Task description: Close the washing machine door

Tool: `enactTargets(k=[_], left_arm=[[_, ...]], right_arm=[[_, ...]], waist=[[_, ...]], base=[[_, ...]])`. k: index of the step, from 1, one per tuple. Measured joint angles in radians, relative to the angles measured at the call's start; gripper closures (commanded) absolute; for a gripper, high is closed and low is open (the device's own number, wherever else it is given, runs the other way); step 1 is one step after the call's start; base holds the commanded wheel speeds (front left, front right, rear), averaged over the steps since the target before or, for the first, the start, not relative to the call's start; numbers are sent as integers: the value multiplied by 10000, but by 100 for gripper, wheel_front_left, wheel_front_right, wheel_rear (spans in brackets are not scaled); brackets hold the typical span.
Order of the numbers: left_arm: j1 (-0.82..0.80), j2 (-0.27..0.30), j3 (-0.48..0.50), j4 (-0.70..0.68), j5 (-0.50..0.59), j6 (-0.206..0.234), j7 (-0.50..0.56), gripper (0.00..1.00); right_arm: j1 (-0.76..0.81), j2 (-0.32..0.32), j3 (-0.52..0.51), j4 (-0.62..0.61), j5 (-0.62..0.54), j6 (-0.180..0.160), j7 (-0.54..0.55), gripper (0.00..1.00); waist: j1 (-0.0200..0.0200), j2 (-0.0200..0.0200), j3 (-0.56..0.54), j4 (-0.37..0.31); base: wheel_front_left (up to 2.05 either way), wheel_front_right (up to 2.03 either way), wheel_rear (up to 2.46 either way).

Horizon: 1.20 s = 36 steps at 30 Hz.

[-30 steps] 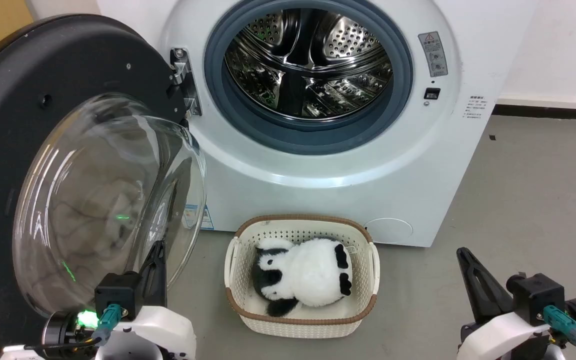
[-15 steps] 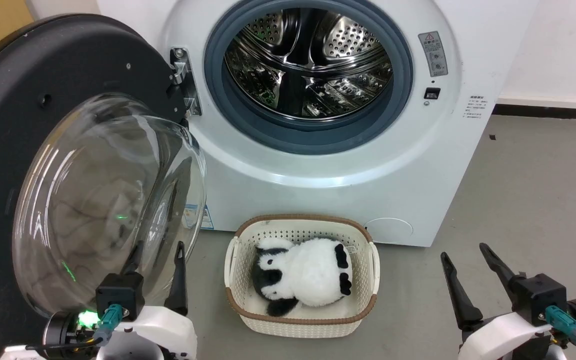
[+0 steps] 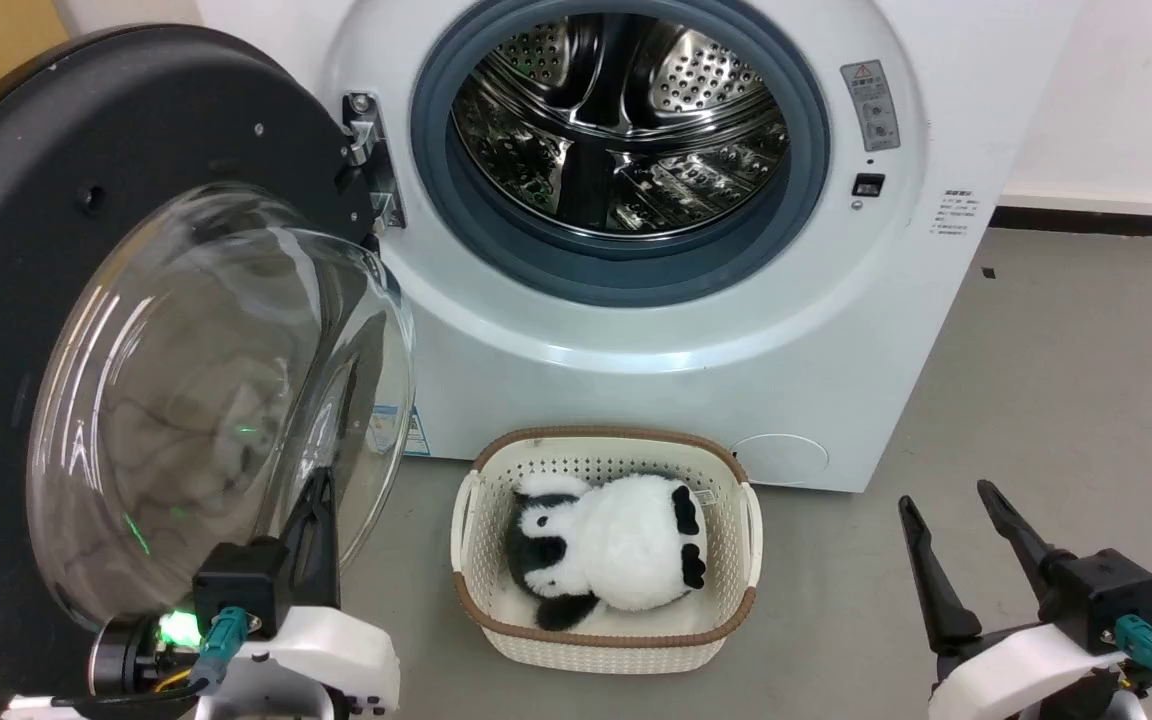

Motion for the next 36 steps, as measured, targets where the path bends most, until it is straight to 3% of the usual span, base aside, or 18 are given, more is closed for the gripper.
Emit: enactTargets(k=[16, 27, 36], left_arm=[[-1223, 40, 23, -997, -303, -257, -307, 100], [-2322, 184, 780, -1674, -848, -640, -560, 100], [-2970, 353, 1697, -1883, -1894, -807, -744, 100]], right_arm=[[-1, 0, -244, -2, 192, 0, -311, 0], [-4, 0, -466, 10, 347, 0, -548, 0], [-6, 0, -652, 69, 422, 0, -746, 0]], waist=[[0, 0, 144, 593], [-1, 0, 300, 1271], [-1, 0, 387, 1932]], base=[[0, 0, 0], [0, 0, 0], [0, 0, 0]])
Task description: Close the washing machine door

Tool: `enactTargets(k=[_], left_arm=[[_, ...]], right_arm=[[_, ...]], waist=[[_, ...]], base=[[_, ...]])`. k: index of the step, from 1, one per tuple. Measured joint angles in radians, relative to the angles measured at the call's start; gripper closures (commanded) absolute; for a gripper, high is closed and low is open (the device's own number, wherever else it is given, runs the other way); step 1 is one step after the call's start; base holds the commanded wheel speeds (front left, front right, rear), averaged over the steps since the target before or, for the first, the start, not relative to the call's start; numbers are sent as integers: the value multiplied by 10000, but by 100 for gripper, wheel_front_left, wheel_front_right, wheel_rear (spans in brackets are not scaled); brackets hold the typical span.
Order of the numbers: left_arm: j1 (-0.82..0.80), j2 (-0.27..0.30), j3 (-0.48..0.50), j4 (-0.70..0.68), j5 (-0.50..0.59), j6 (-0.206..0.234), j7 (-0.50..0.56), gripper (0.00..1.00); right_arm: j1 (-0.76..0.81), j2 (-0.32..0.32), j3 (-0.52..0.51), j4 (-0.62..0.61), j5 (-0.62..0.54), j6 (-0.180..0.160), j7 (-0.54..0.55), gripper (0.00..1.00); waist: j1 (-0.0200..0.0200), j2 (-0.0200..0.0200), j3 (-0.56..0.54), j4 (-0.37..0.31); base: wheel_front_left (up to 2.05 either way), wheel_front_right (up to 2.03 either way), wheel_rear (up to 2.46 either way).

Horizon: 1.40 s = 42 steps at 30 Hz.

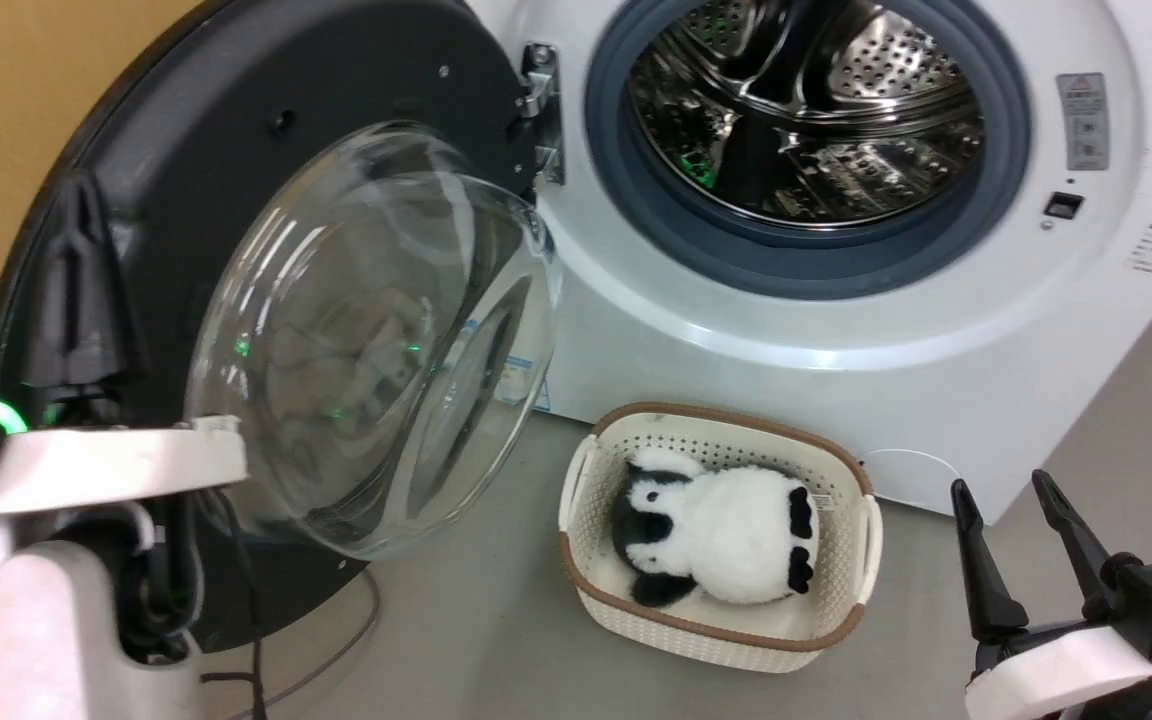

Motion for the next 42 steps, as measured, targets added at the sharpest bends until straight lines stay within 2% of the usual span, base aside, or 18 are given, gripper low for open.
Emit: enactTargets(k=[8, 20, 28, 33, 42], left_arm=[[-151, 217, 980, 351, -1624, -90, -121, 100], [-270, 247, 2592, 1593, -4420, -194, 107, 100], [-278, 157, 3718, 2961, -7262, -178, 1396, 100], [-285, 69, 4100, 3979, -8840, -286, 2416, 100], [-281, -173, 4351, 4970, -10523, -451, 3789, 100]], right_arm=[[-1, 0, -148, 44, 90, 0, -146, 0], [-26, 0, -347, 142, 180, 0, -364, 0], [-28, 0, -520, 182, 251, 0, -562, 0], [-38, 0, -606, 209, 263, 0, -679, 0], [-154, 2, -692, 236, 337, 0, -882, 0]], waist=[[0, 0, 77, 499], [0, 0, 229, 930], [0, 0, 328, 1120], [0, 0, 442, 1315], [0, 0, 602, 1594]], base=[[0, 0, 0], [0, 0, 0], [0, 0, 0], [0, 0, 0], [0, 0, 0]])
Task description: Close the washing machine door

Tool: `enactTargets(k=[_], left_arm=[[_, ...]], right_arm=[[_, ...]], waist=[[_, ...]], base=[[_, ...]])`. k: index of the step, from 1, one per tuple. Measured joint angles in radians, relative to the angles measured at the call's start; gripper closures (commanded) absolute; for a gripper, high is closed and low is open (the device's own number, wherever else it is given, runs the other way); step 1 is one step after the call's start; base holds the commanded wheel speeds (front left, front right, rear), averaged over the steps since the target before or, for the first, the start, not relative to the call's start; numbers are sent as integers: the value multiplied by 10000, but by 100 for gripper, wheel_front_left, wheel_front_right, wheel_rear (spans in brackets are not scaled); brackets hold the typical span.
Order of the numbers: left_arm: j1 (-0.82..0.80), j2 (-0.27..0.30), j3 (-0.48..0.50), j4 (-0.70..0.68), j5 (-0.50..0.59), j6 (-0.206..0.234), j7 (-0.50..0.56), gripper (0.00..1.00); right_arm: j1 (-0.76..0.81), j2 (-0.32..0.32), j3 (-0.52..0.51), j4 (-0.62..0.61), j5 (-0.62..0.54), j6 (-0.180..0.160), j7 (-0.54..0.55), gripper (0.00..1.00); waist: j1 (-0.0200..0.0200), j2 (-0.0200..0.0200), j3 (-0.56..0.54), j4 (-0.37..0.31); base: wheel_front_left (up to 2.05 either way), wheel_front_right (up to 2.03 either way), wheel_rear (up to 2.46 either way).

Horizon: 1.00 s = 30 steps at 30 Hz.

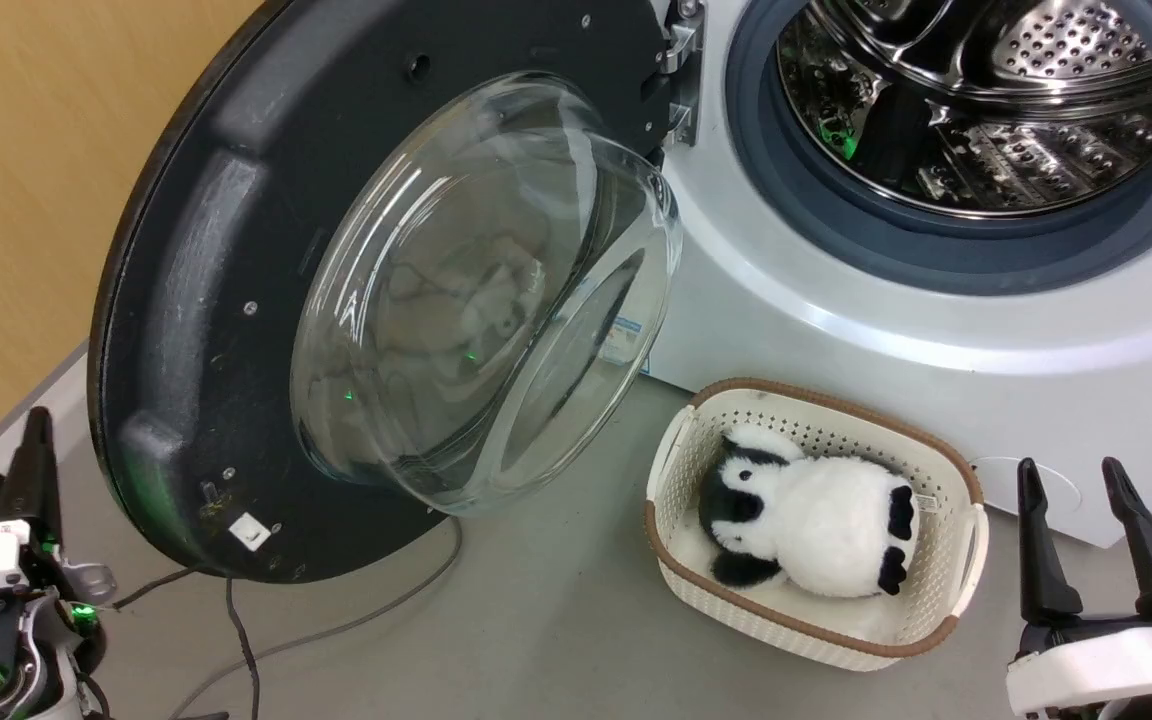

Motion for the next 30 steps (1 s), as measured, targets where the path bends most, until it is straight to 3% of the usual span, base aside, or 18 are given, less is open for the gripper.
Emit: enactTargets(k=[5, 10, 21, 30], left_arm=[[279, -142, -230, -127, -750, -56, 874, 100], [845, -100, -1081, -328, -1732, -130, 1499, 100], [2248, -171, -3774, -1894, -3894, -244, 2884, 100], [3232, -176, -6002, -3252, -4744, -339, 4324, 100]], right_arm=[[-78, 0, -98, 29, 77, 0, -92, 0], [-81, 2, -165, 98, 213, 0, -188, 0], [-85, 6, -314, 293, 516, 0, -403, 0], [-284, 15, -301, 437, 872, 0, -571, 0]], waist=[[0, 0, 94, 144], [0, 0, 133, 354], [0, 0, 93, 831], [0, 0, 56, 706]], base=[[0, 0, 0], [0, 0, 0], [0, 0, 0], [0, 0, 0]])
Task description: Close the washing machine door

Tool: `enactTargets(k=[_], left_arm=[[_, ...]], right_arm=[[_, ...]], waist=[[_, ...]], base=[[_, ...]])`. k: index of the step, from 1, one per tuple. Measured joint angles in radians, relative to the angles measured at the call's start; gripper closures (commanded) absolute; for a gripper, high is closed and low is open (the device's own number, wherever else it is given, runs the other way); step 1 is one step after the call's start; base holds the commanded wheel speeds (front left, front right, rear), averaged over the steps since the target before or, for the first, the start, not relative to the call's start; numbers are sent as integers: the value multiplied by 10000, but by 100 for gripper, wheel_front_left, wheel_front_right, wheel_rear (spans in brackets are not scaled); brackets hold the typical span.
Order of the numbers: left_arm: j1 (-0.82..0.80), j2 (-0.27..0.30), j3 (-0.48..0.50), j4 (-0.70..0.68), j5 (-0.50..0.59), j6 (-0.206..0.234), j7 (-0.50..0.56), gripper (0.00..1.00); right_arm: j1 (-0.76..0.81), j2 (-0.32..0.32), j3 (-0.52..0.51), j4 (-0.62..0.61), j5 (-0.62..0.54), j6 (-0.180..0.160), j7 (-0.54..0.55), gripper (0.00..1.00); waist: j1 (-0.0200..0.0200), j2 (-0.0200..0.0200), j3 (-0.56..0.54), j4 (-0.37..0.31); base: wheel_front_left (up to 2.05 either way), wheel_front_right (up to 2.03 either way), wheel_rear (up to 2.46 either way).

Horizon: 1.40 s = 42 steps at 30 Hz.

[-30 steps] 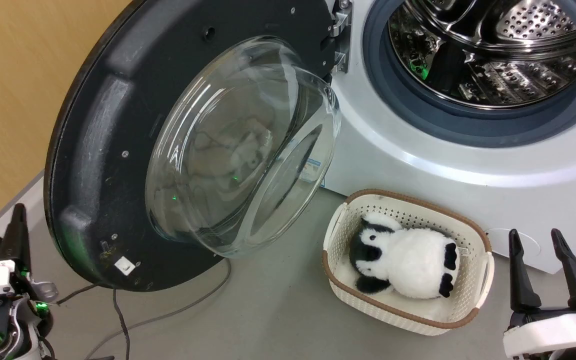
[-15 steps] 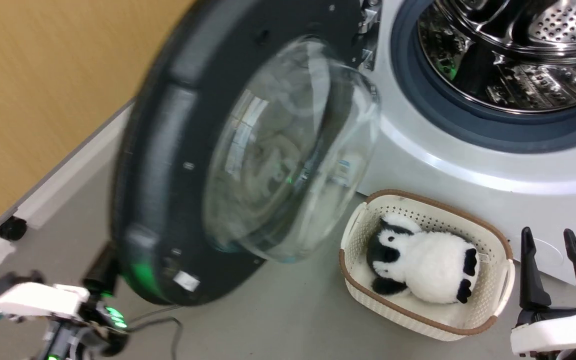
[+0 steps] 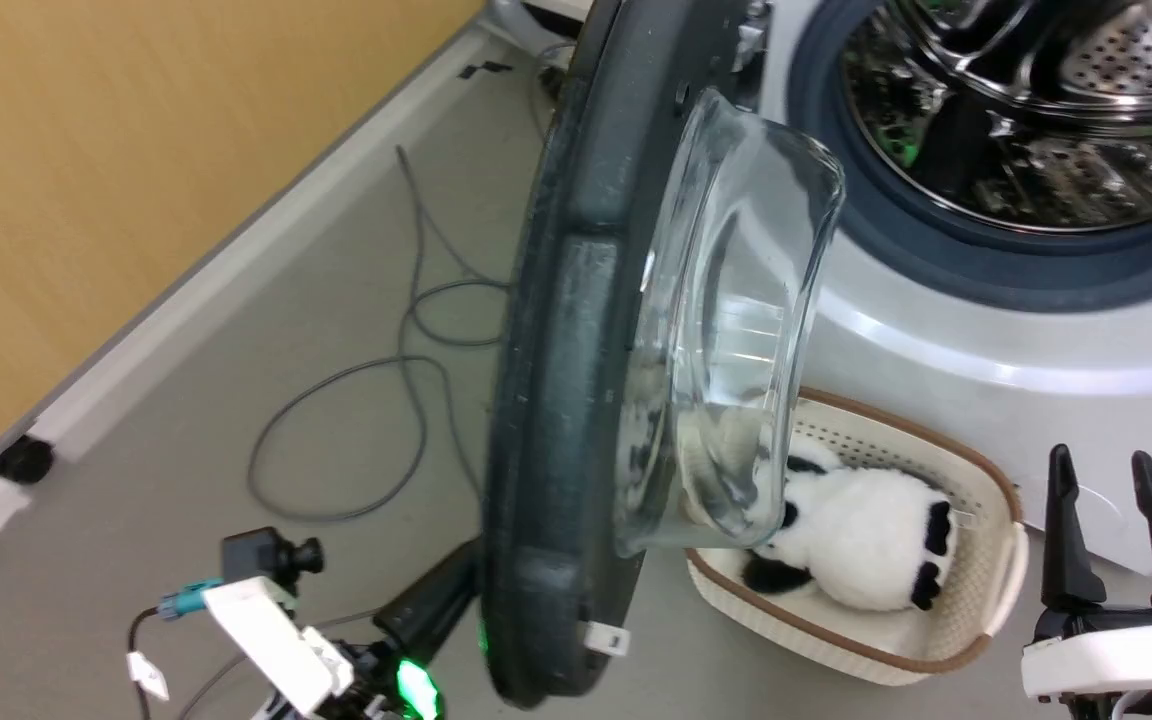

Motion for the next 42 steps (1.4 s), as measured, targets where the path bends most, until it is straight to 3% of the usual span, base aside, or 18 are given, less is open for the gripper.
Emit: enactTargets(k=[8, 16, 28, 34, 36, 42], left_arm=[[24, 15, -1503, -537, 98, 0, -307, 100], [-657, 15, -2696, -619, 107, 0, -1394, 100], [-2113, -4, -4460, 947, 711, 0, -3593, 100], [-2403, -2, -5010, 1542, 2006, 0, -4504, 100], [-2459, 301, -5133, 1641, 2778, -2, -5196, 100], [-2821, 1540, -5542, 2692, 5507, -2, -8721, 100]], right_arm=[[-53, 13, 155, 82, 111, 0, -44, 0], [-187, 19, 144, 90, 136, 0, -44, 0], [-281, 17, 372, 153, 347, 0, -44, 0], [-283, 21, 673, 94, 462, 0, -44, 0], [-273, 19, 704, 58, 468, 0, -44, 0], [-240, 23, 771, -42, 529, 0, -44, 0]], waist=[[0, 0, -37, -959], [-1, 0, 61, -2362], [0, 0, 236, -4093], [0, 1, 114, -4294], [0, 1, 25, -4286], [0, 0, -254, -4203]], base=[[0, 0, 0], [0, 0, 0], [0, 0, 0], [0, 0, 0], [0, 0, 0], [0, 0, 0]])
